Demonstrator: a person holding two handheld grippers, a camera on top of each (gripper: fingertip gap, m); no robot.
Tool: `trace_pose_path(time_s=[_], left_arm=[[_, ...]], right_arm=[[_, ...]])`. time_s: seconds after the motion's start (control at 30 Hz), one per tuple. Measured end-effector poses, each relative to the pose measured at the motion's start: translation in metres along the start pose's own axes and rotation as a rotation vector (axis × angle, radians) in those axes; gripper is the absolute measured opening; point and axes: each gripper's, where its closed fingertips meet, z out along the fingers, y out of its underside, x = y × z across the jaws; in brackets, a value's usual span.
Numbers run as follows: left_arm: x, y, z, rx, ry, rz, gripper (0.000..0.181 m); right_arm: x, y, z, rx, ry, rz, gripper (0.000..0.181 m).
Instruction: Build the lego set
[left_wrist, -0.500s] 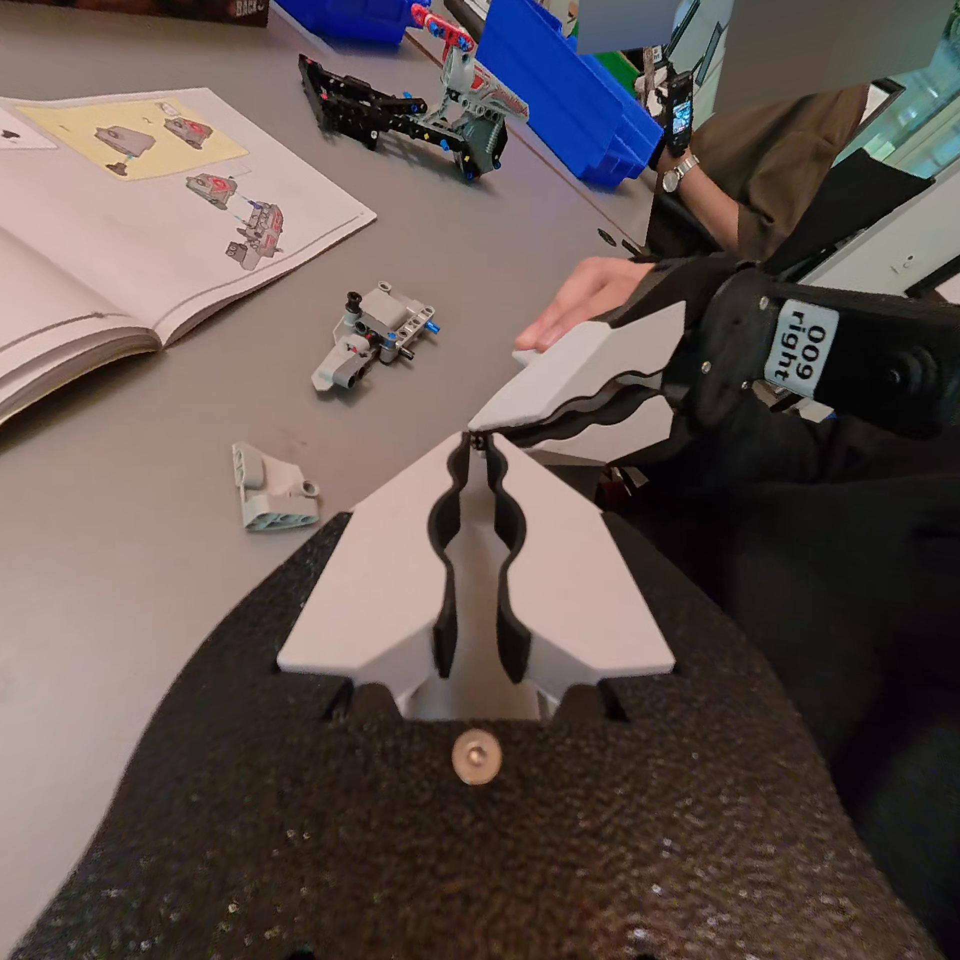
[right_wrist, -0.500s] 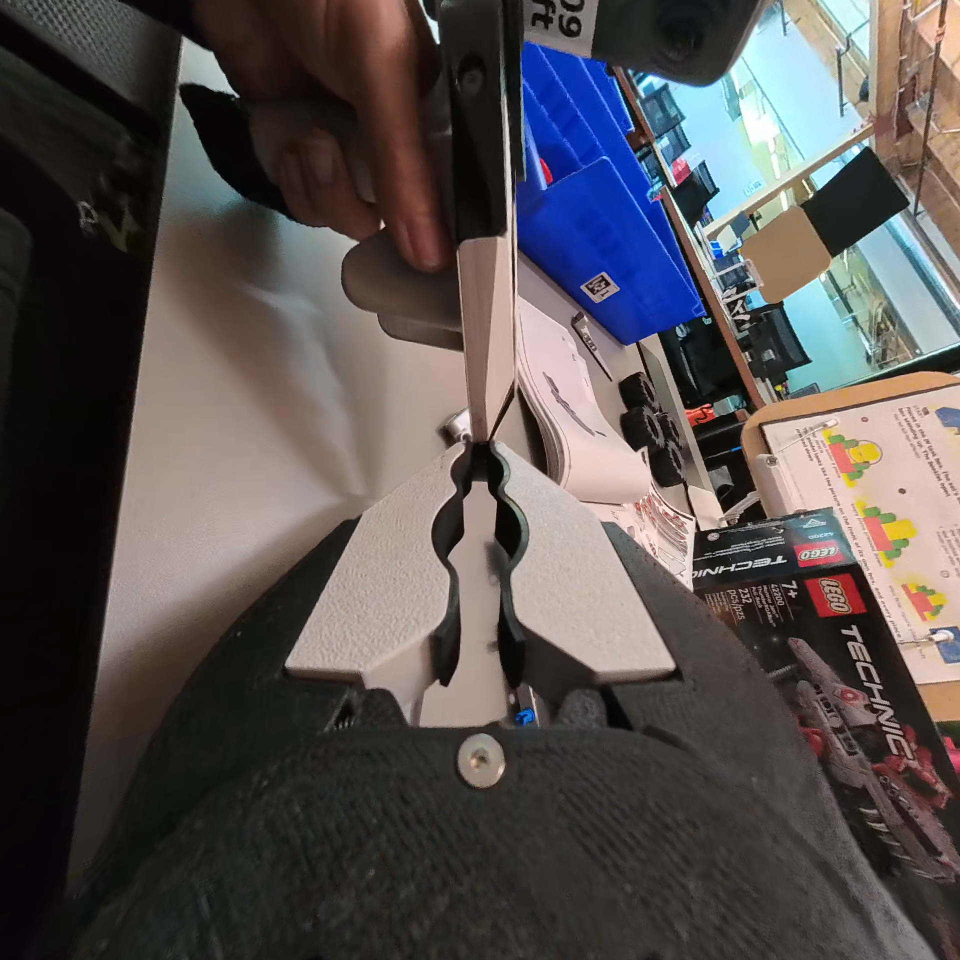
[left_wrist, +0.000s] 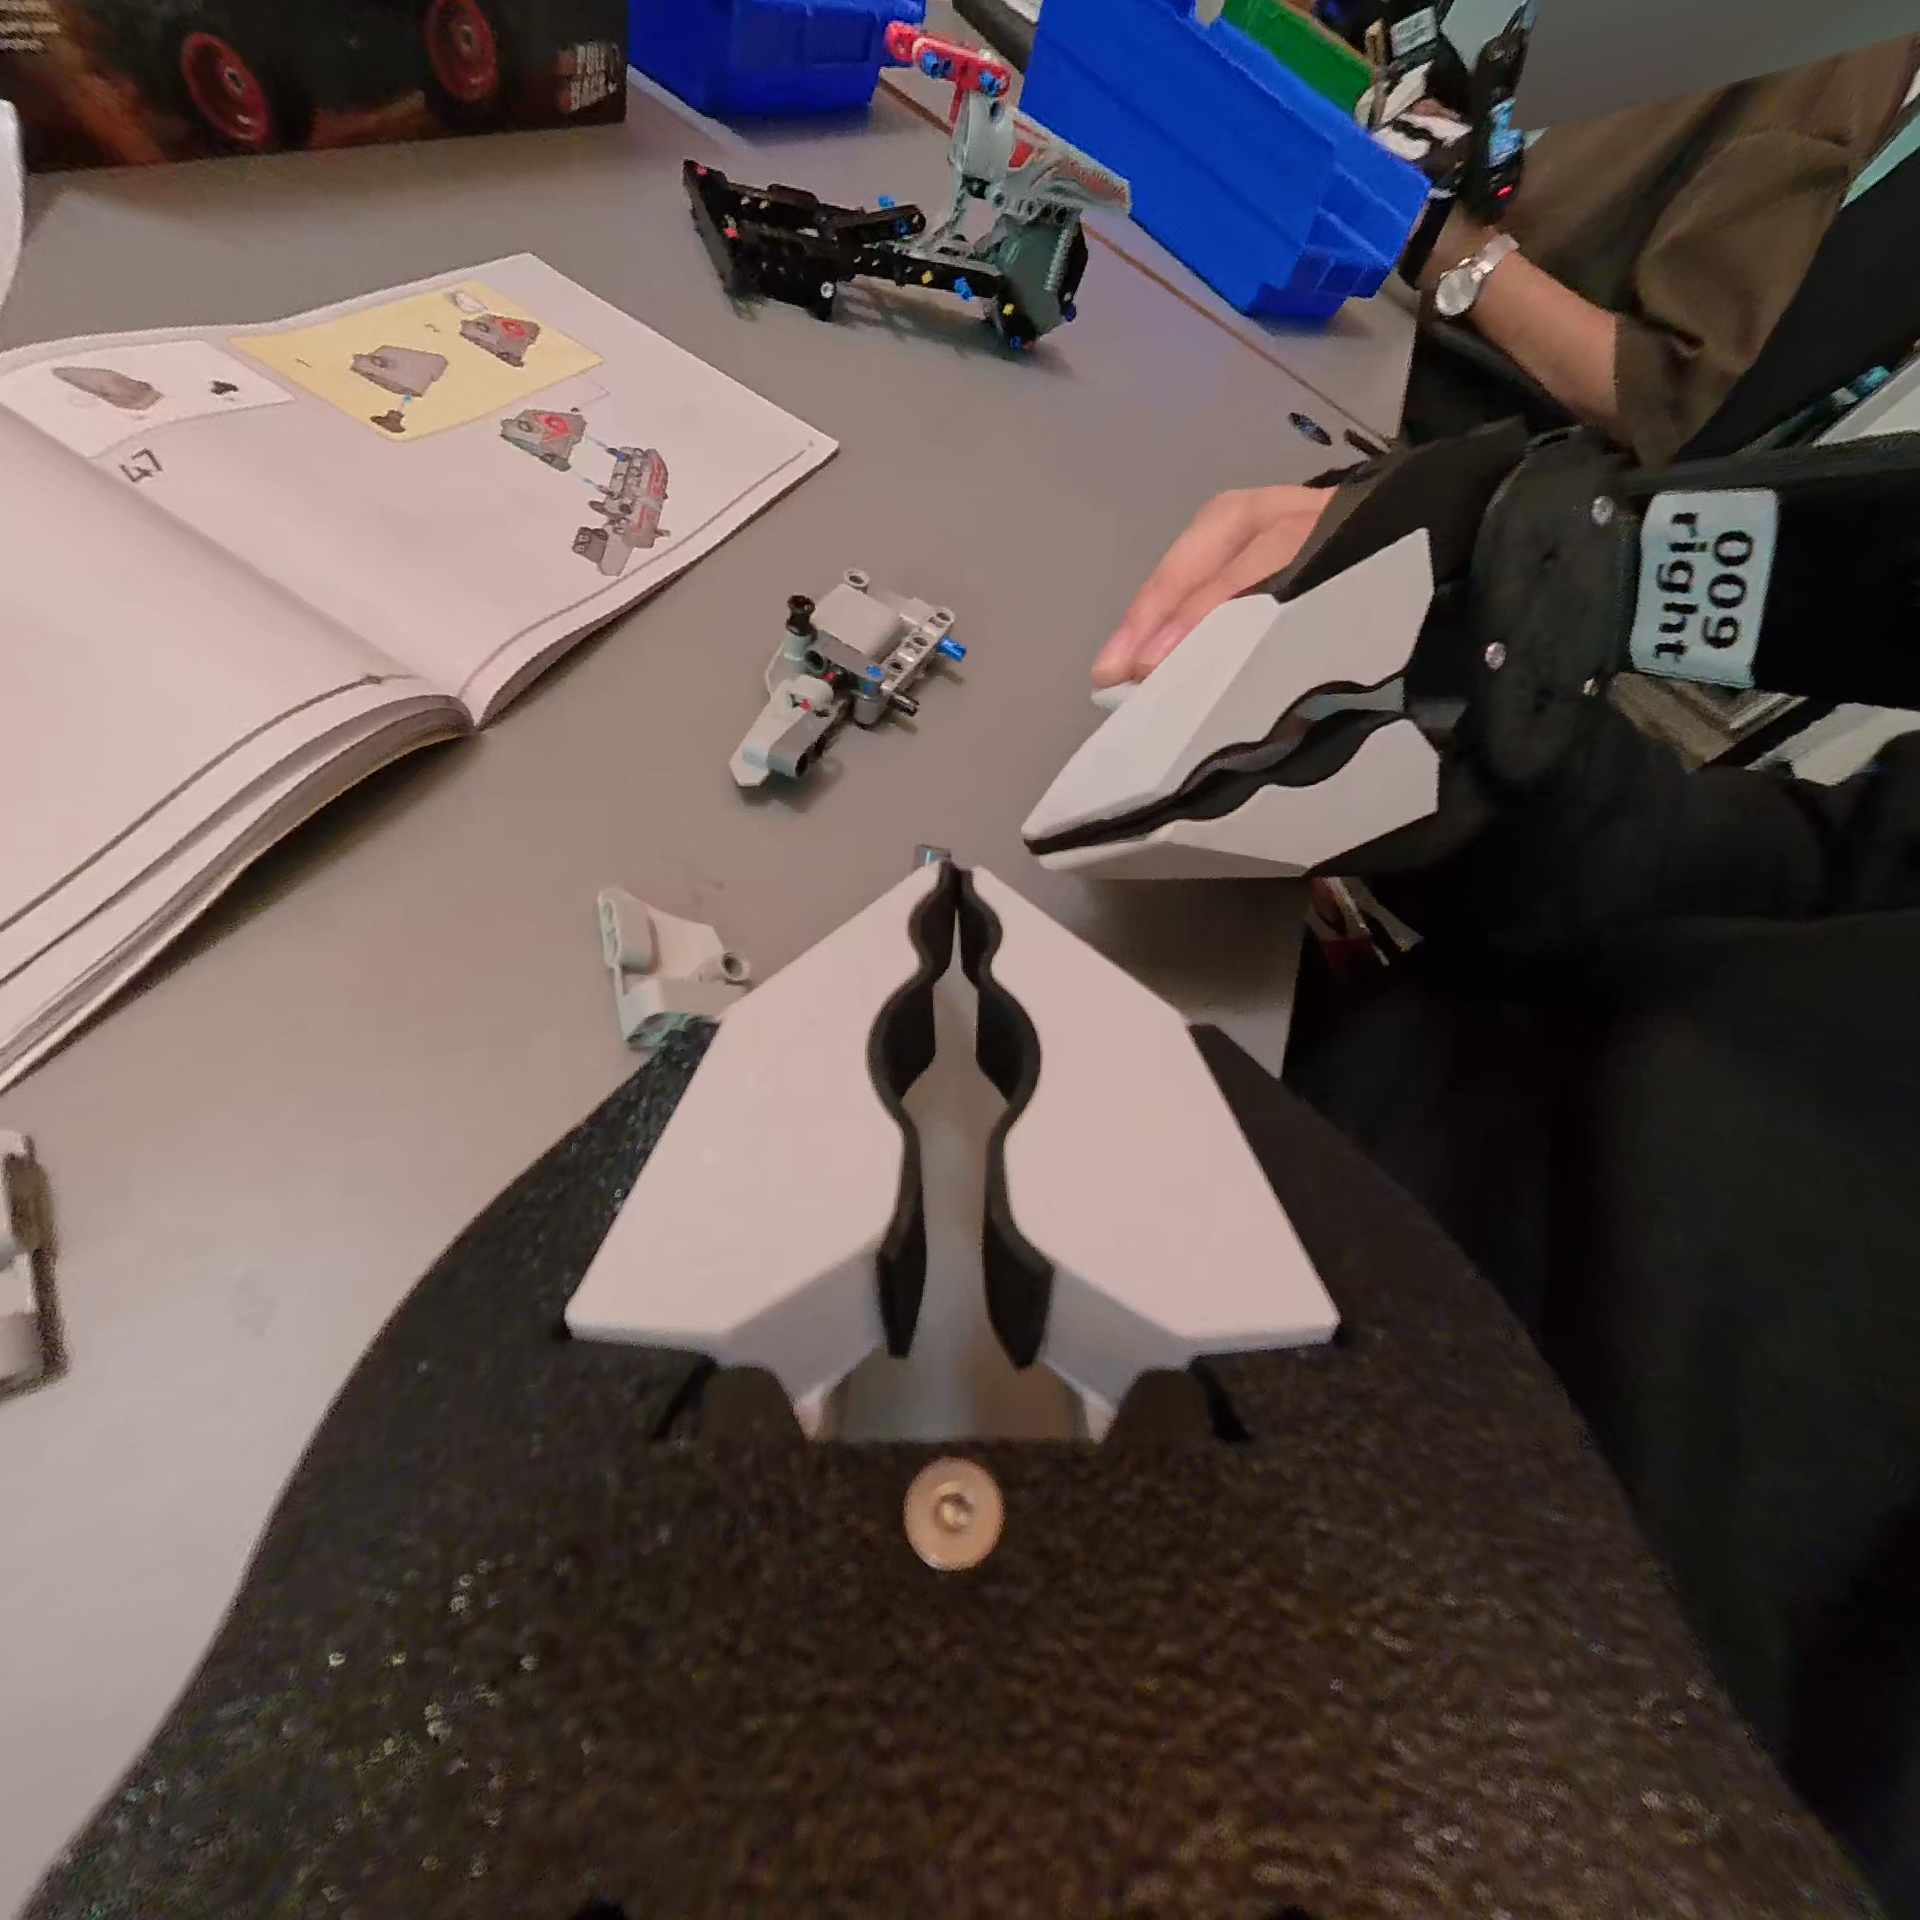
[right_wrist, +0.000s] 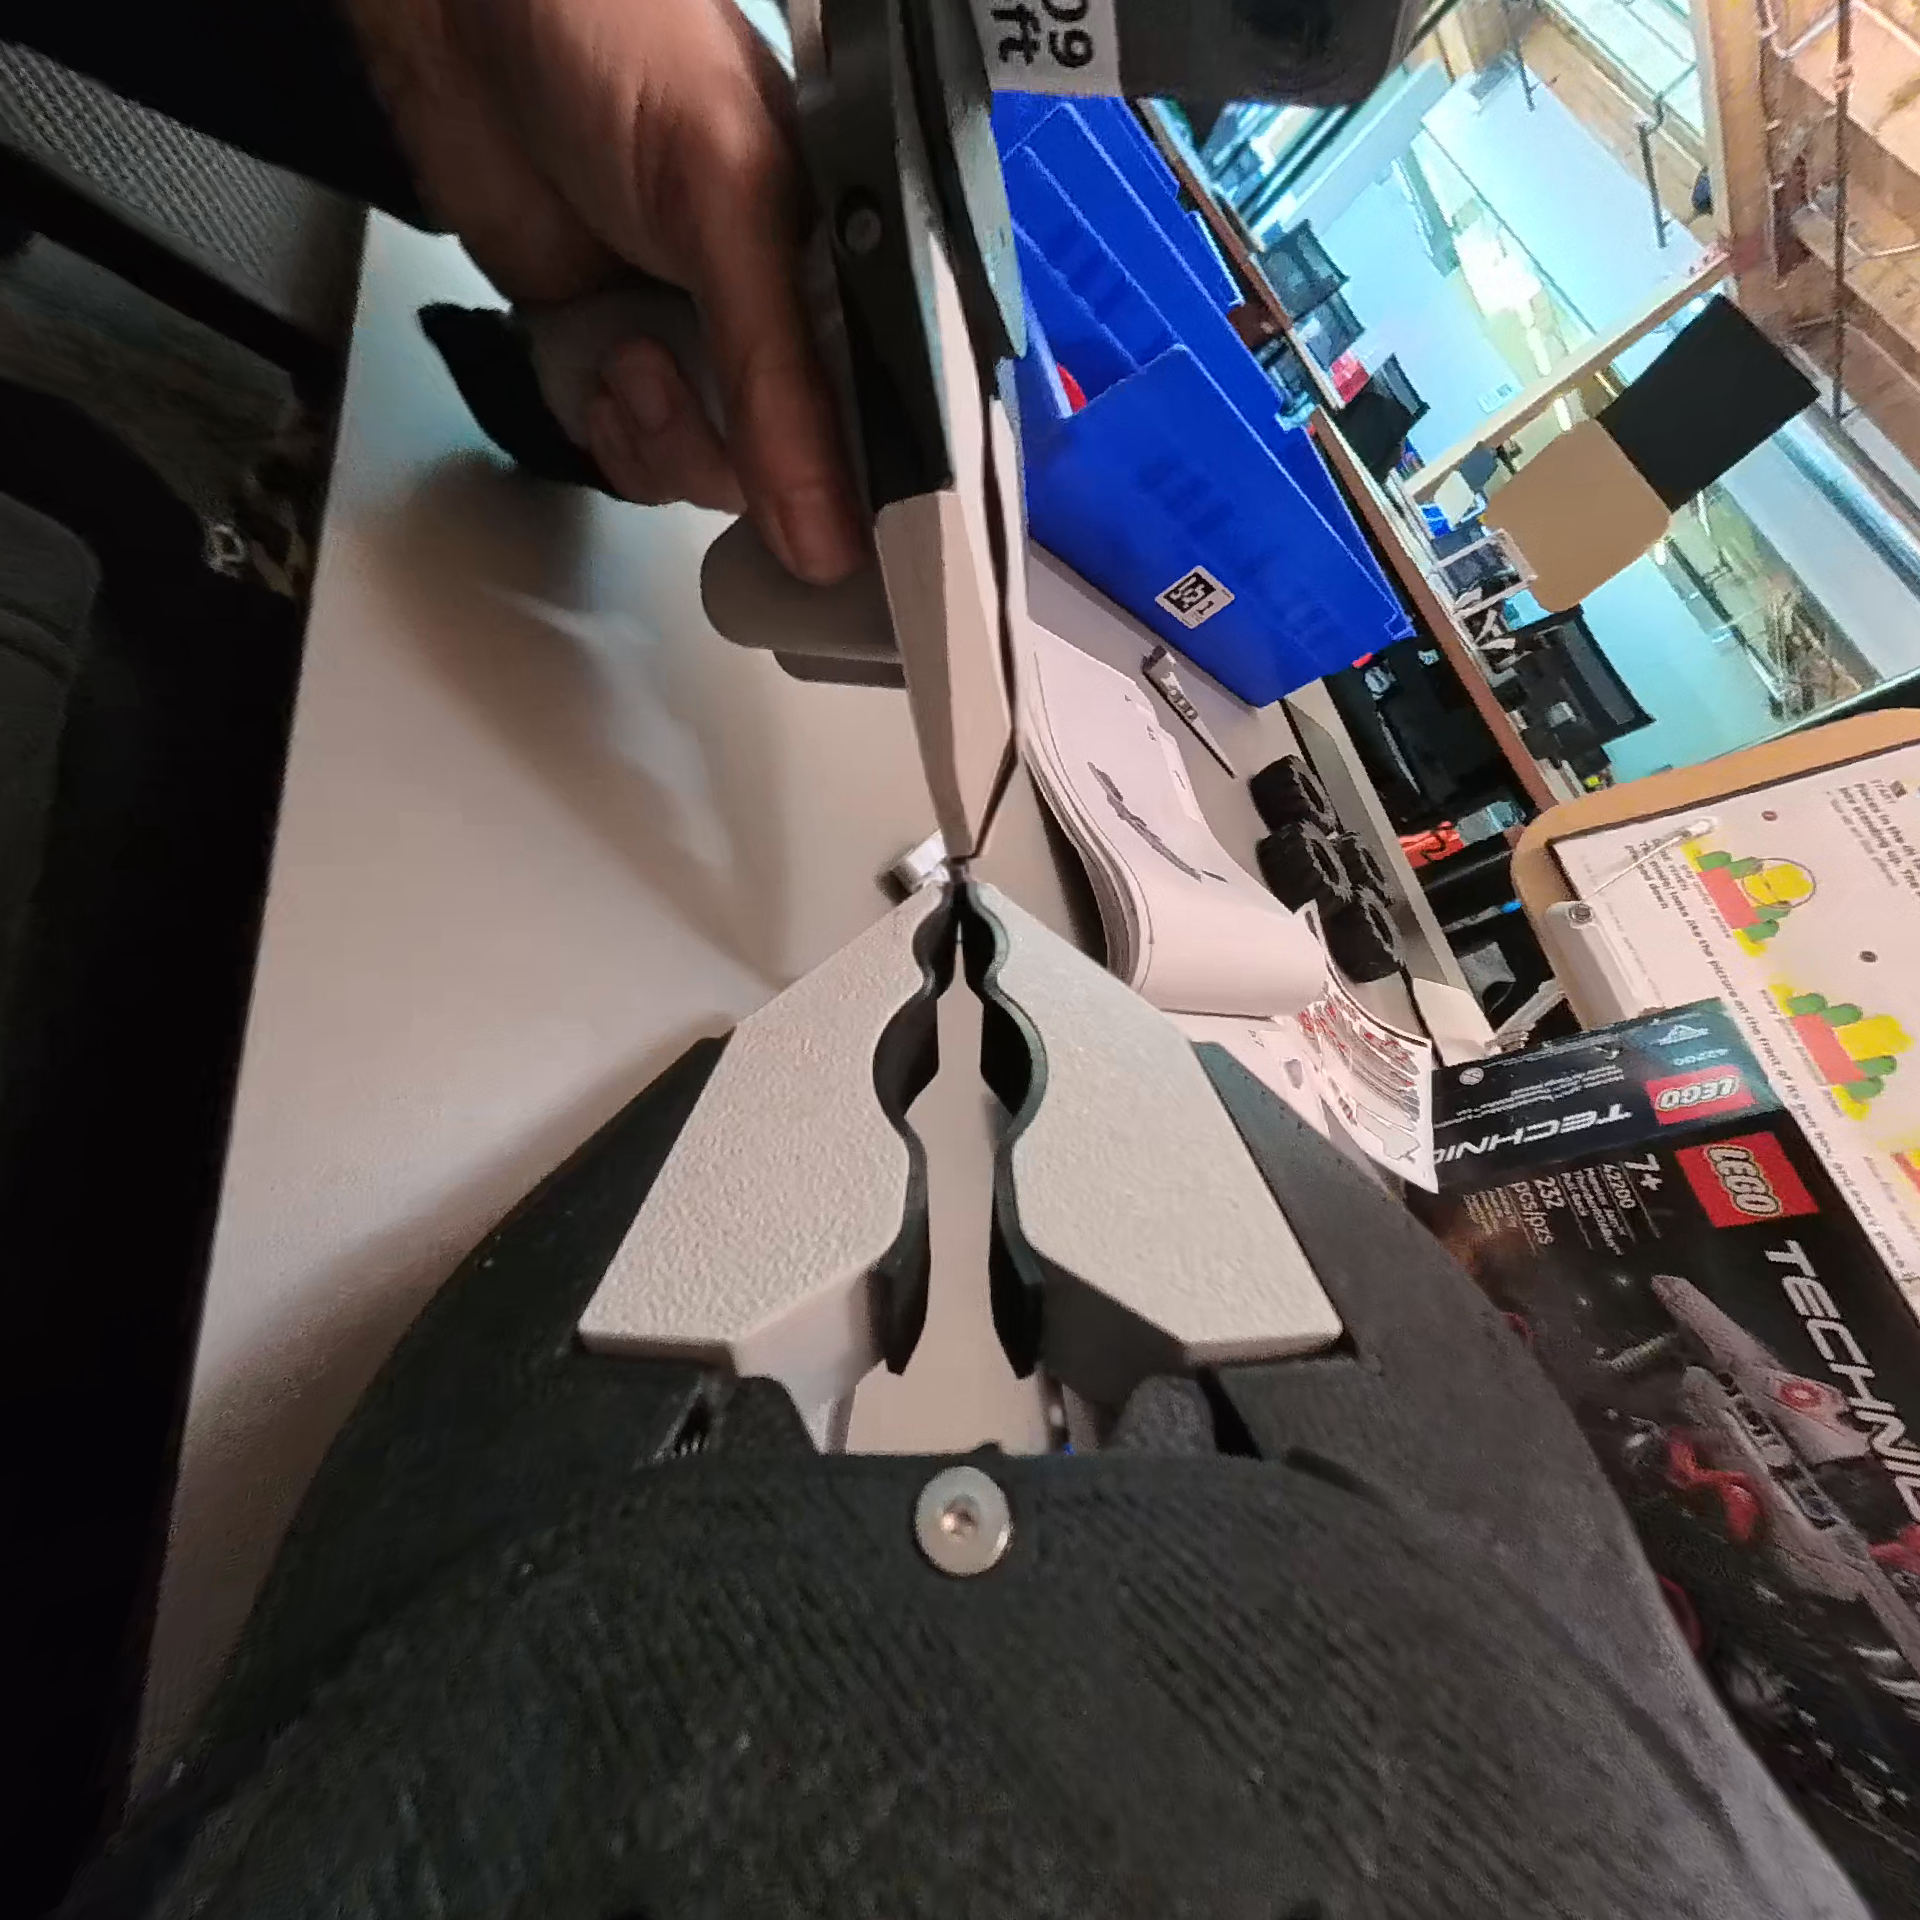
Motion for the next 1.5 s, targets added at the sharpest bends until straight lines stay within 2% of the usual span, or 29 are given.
trace_pose_path(time_s=[0.2, 0.4, 0.53, 0.67, 0.77, 0.87, 1.0, 1.17, 1.27, 1.37, 1.43, 1.5], left_arm=[[-0.010, 0.012, -0.003, -0.071, -0.050, 0.034, 0.000], [-0.020, 0.033, -0.009, -0.192, -0.121, 0.038, 0.000], [-0.020, 0.044, -0.008, -0.237, -0.097, -0.031, 0.000], [-0.022, 0.048, -0.010, -0.272, -0.099, -0.011, 0.000], [-0.022, 0.044, -0.015, -0.271, -0.100, 0.026, 0.010], [-0.038, 0.023, -0.021, -0.196, -0.196, 0.083, 0.017], [-0.053, 0.028, -0.014, -0.287, -0.253, 0.161, 0.036], [-0.052, 0.028, 0.001, -0.313, -0.277, 0.187, 0.023], [-0.053, 0.023, 0.003, -0.323, -0.320, 0.287, 0.023], [-0.045, 0.004, 0.002, -0.264, -0.382, 0.460, 0.023], [-0.034, -0.011, 0.004, -0.203, -0.416, 0.609, 0.024], [-0.017, -0.026, 0.007, -0.104, -0.429, 0.807, 0.024]], right_arm=[[-0.019, 0.019, 0.001, -0.073, -0.142, 0.051, 0.000], [-0.018, 0.036, 0.003, -0.175, -0.169, 0.147, 0.000], [-0.022, 0.037, 0.006, -0.186, -0.203, 0.210, 0.000], [-0.026, 0.043, 0.009, -0.233, -0.245, 0.251, 0.001], [-0.026, 0.044, 0.009, -0.240, -0.249, 0.264, 0.001], [-0.026, 0.044, 0.008, -0.241, -0.250, 0.267, 0.001], [-0.025, 0.045, 0.009, -0.243, -0.247, 0.272, 0.001], [-0.021, 0.048, 0.007, -0.259, -0.220, 0.291, 0.005], [-0.015, 0.052, 0.006, -0.270, -0.177, 0.298, 0.010], [-0.006, 0.052, 0.001, -0.285, -0.136, 0.357, 0.017], [0.010, 0.051, -0.008, -0.277, -0.077, 0.468, 0.024], [0.027, 0.040, -0.017, -0.188, -0.056, 0.681, 0.042]])
